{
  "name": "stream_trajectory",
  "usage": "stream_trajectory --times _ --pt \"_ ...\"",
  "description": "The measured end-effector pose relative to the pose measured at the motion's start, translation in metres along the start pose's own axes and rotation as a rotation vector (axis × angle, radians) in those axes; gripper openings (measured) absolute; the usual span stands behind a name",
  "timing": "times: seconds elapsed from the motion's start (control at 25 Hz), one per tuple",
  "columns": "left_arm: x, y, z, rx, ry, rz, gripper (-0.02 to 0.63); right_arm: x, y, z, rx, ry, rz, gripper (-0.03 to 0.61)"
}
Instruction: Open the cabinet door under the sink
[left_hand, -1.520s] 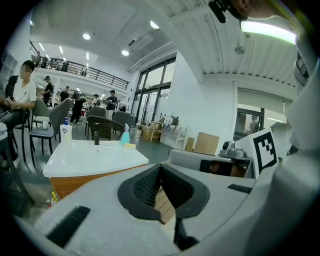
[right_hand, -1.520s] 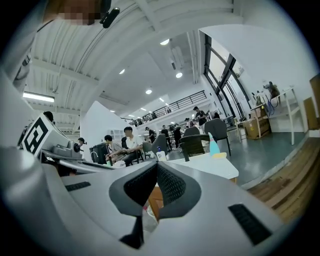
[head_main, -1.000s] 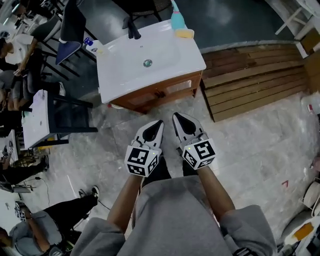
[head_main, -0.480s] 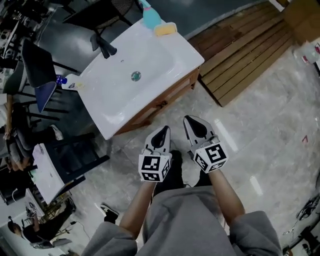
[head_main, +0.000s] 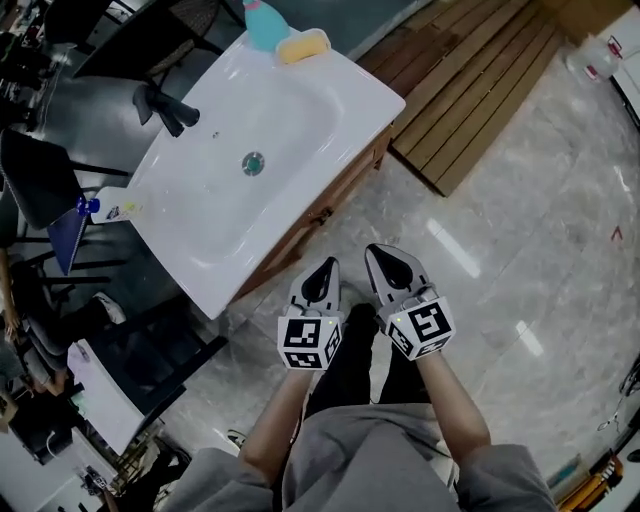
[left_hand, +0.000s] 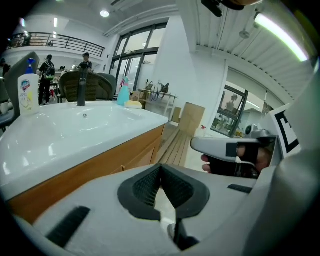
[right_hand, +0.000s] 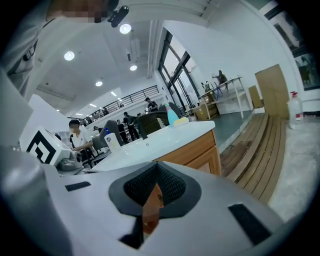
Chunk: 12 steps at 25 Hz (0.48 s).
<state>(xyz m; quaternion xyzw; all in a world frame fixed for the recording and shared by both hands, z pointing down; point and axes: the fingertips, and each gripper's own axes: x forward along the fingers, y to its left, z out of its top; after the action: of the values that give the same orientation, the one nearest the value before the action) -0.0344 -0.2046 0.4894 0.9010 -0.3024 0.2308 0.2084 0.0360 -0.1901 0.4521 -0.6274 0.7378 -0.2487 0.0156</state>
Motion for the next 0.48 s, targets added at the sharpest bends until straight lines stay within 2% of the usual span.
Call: stream_trajectory --times 0.48 --pt "0.053 0.031 -0.043 -0.04 -0.018 0.077 0.009 0.034 -0.035 -0.059 0.041 0.046 0.06 0.008"
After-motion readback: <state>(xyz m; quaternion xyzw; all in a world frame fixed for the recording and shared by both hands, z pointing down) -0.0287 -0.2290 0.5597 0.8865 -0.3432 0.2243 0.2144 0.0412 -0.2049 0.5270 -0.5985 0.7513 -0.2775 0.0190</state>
